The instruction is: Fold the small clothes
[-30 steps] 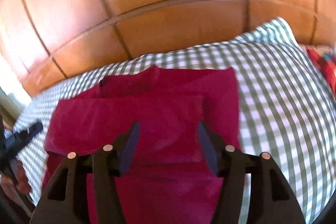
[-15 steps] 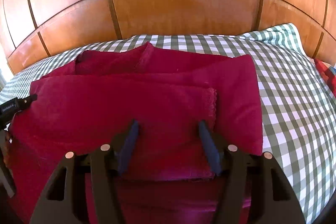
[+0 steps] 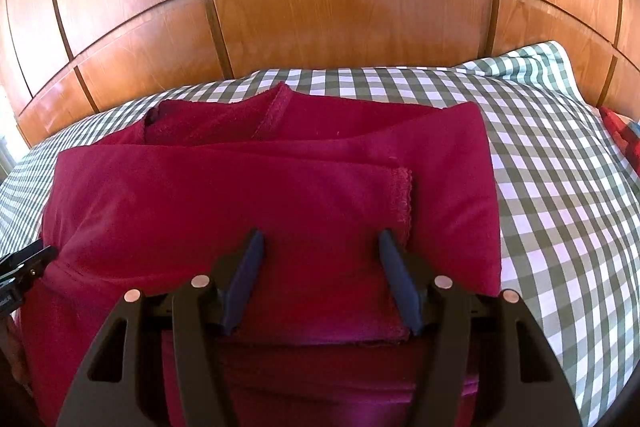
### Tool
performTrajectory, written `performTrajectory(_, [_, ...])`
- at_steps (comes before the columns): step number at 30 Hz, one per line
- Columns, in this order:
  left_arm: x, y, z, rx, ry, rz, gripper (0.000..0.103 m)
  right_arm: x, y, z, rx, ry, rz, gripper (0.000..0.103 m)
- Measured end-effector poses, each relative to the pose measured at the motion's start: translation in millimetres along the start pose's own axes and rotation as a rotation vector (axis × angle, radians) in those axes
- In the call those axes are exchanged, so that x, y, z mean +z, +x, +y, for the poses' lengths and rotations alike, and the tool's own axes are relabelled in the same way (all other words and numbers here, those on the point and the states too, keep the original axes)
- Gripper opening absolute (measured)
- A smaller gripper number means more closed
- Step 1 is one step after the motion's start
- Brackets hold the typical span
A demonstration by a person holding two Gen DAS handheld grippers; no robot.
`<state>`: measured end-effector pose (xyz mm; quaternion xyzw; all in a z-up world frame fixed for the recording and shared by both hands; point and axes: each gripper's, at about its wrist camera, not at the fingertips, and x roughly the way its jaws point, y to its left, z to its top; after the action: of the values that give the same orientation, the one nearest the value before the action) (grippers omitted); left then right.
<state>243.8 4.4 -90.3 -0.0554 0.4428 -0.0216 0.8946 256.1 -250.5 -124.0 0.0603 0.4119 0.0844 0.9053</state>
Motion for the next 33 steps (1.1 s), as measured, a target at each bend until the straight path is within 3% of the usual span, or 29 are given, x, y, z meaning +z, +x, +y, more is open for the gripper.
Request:
performTrajectory(8, [-3, -31, -11, 0.077, 0.027, -0.044, 0.065, 1, 0, 2, -0.008, -0.006, 0.008, 0.062])
performTrajectory(10, [-8, -46, -15, 0.092, 0.033, -0.066, 0.065, 3, -3, 2, 0.001, -0.006, 0.018, 0.069])
performTrajectory(11, [-9, -51, -14, 0.086, 0.034, -0.072, 0.065, 3, -6, 5, 0.006, -0.012, 0.027, 0.08])
performTrajectory(12, [-12, -60, -15, 0.079, 0.039, -0.078, 0.065, 3, -9, 8, -0.015, -0.021, 0.039, 0.098])
performTrajectory(13, [-16, -66, -16, 0.081, 0.043, -0.085, 0.065, 0, -13, 11, -0.046, -0.026, 0.045, 0.101])
performTrajectory(22, [-43, -116, -12, 0.049, 0.049, -0.118, 0.065, -28, -62, 10, -0.041, -0.03, 0.045, 0.101])
performTrajectory(33, [-77, -149, 8, 0.06, 0.018, -0.108, 0.065, -84, -107, -23, -0.054, 0.033, 0.115, 0.101])
